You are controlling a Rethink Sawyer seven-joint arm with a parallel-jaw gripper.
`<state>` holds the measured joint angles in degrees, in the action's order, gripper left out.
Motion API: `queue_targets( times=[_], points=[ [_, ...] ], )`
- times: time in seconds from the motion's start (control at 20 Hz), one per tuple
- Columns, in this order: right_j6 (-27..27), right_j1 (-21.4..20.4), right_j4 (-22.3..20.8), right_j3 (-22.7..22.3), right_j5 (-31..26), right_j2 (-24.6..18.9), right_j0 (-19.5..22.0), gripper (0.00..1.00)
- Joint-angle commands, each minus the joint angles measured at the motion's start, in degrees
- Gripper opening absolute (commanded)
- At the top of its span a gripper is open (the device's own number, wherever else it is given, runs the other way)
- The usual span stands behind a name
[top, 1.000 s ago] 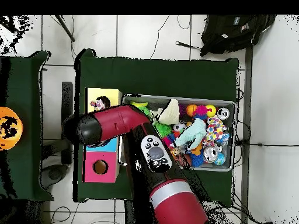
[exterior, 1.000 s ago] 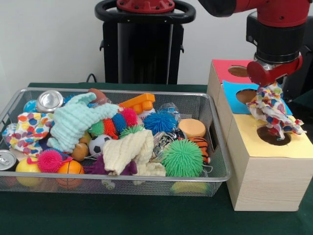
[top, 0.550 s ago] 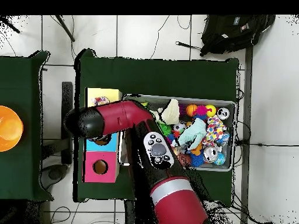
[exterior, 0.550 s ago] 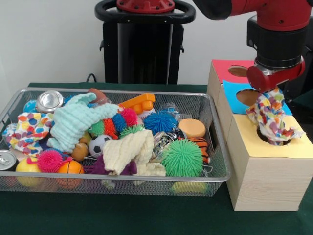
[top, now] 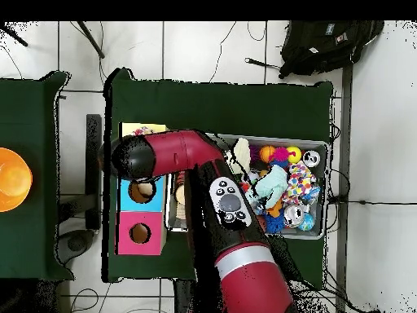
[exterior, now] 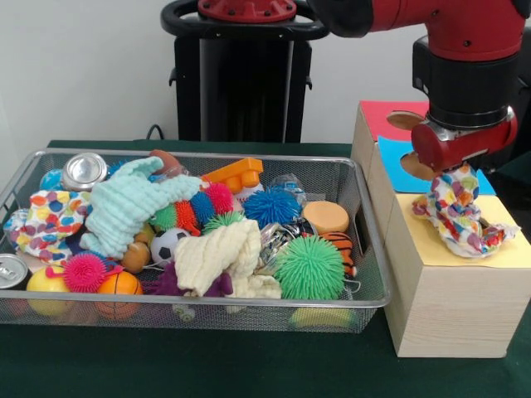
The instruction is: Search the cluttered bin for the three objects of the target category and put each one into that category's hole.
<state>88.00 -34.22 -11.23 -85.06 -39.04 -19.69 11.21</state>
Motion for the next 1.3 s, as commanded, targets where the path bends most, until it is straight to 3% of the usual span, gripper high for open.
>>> queue_targets(
  times=[0.05,0.65,1.3],
  points=[
    [10.96,3.37,1.58,6.01,-5.11,3.87,-0.99,0.0],
    [12.08,7.22,3.27,11.08,-4.44,7.62,-4.33,0.0],
    [9.4,4.85,3.53,1.77,3.48,7.1,-2.51,0.0]
  ],
)
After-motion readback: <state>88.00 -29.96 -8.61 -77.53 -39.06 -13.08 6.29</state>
